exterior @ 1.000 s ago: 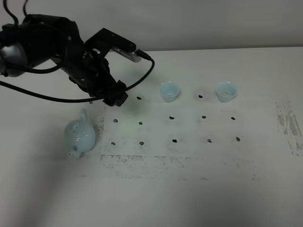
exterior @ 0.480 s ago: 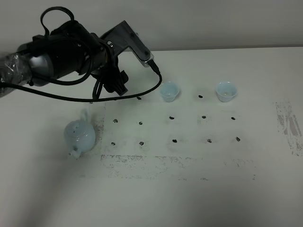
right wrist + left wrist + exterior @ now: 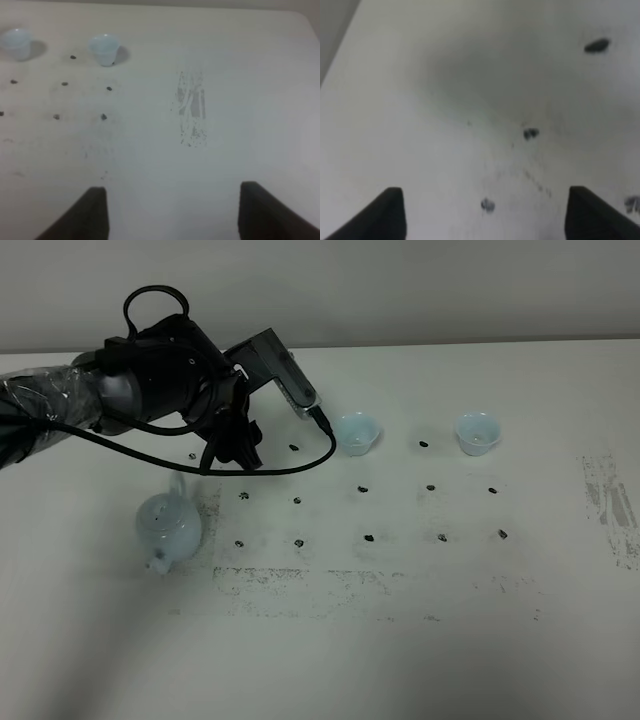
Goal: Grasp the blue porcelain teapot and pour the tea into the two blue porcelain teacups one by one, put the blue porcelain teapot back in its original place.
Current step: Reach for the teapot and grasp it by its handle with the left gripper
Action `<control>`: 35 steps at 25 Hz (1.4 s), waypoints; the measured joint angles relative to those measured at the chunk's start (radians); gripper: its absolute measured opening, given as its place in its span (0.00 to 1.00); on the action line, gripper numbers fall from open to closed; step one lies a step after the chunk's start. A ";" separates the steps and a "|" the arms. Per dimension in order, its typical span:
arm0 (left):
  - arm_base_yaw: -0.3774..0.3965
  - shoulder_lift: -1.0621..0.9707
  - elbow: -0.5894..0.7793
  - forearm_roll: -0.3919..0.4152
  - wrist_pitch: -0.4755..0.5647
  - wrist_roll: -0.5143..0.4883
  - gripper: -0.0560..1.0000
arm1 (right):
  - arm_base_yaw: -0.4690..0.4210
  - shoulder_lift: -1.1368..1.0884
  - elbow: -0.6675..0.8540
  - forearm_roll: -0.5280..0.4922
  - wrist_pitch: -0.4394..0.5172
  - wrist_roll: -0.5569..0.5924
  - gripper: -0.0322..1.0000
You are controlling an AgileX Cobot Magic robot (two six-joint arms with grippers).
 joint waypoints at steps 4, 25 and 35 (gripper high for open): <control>0.011 0.000 0.000 -0.003 0.093 0.000 0.58 | 0.000 0.000 0.000 0.000 0.000 0.000 0.59; 0.020 0.000 0.000 -0.042 0.248 -0.002 0.57 | 0.000 0.000 0.000 0.000 0.000 0.000 0.59; 0.043 0.000 0.000 0.007 0.311 -0.117 0.57 | 0.000 0.000 0.000 0.000 0.000 0.000 0.59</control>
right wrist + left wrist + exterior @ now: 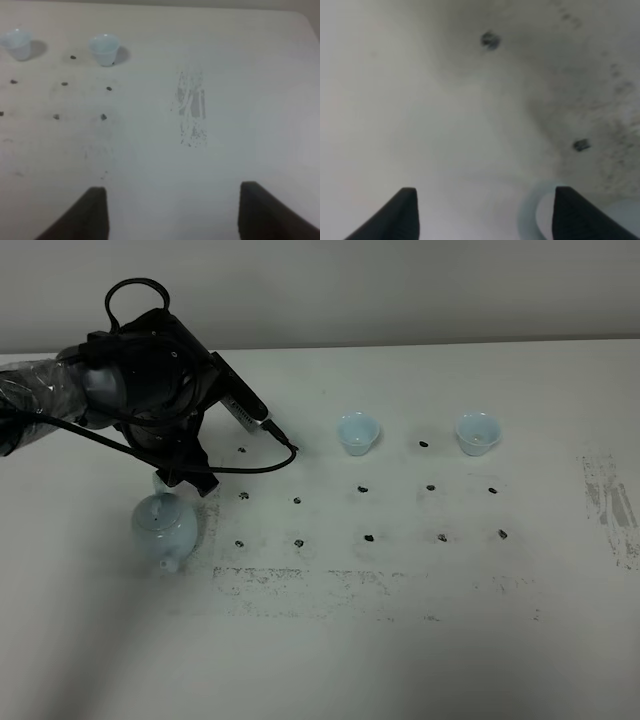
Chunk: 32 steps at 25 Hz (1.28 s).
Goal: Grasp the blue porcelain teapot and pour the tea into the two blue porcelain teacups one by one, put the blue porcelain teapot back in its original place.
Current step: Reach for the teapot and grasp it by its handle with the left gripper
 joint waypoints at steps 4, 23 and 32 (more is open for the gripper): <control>0.009 0.000 0.000 0.024 0.025 -0.048 0.57 | 0.000 0.000 0.000 0.000 0.000 0.000 0.59; 0.017 0.000 0.000 0.015 0.236 -0.302 0.57 | 0.000 0.000 0.000 0.000 0.000 0.000 0.59; 0.040 -0.032 0.000 -0.019 0.218 -0.337 0.57 | 0.000 0.000 0.000 0.000 0.000 0.000 0.59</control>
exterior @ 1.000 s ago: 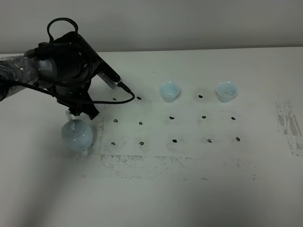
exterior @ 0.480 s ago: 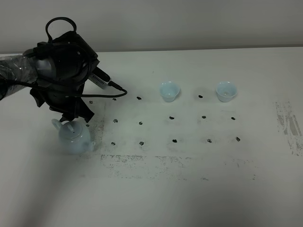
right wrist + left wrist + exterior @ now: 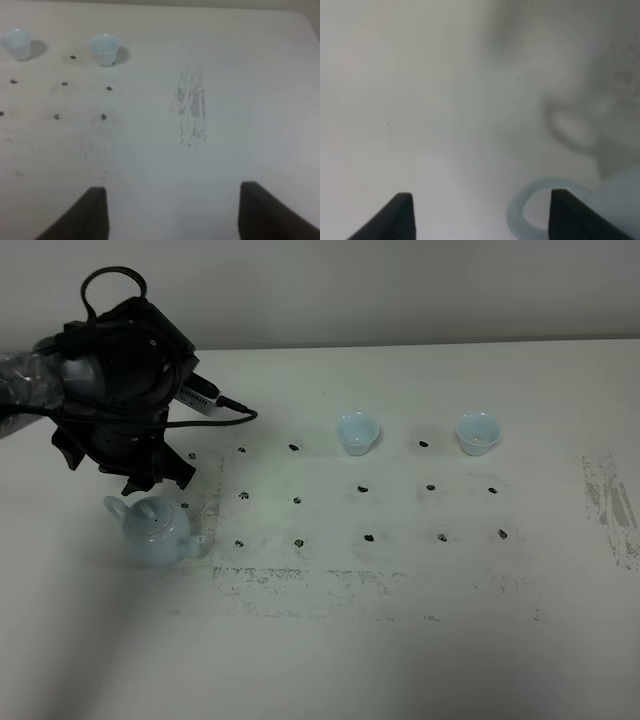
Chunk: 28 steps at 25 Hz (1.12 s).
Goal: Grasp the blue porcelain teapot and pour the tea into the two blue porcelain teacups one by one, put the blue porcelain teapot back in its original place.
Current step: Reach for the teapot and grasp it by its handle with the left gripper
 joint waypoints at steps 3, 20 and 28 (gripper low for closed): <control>0.009 -0.061 0.000 -0.009 0.017 0.047 0.57 | 0.000 0.000 0.000 0.000 0.000 0.000 0.59; 0.117 -0.372 0.317 -0.140 -0.402 0.231 0.52 | 0.000 0.000 0.000 0.000 0.000 0.000 0.59; 0.227 -0.347 0.482 -0.136 -0.793 0.201 0.52 | 0.000 0.000 0.000 0.000 0.000 0.000 0.59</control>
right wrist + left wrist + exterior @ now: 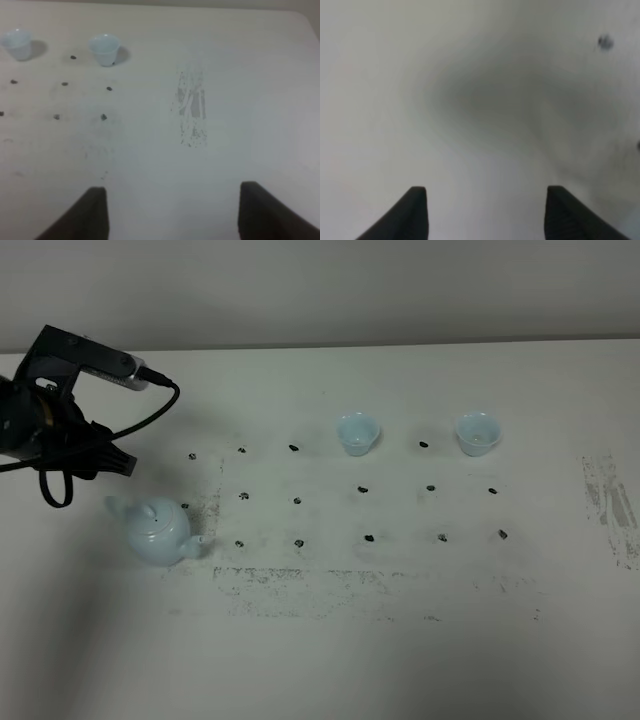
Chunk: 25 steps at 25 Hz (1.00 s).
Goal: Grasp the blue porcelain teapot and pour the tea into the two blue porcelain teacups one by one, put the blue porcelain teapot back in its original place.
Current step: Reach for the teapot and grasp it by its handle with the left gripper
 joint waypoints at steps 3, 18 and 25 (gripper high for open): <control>0.000 0.029 0.005 -0.003 -0.082 0.000 0.52 | 0.000 0.000 0.000 0.000 0.000 0.000 0.59; 0.000 0.073 0.006 -0.082 0.083 -0.010 0.51 | 0.000 0.000 0.000 0.000 0.000 0.000 0.59; 0.000 0.073 0.006 -0.093 0.124 -0.010 0.51 | 0.000 0.000 0.000 0.000 0.000 0.000 0.59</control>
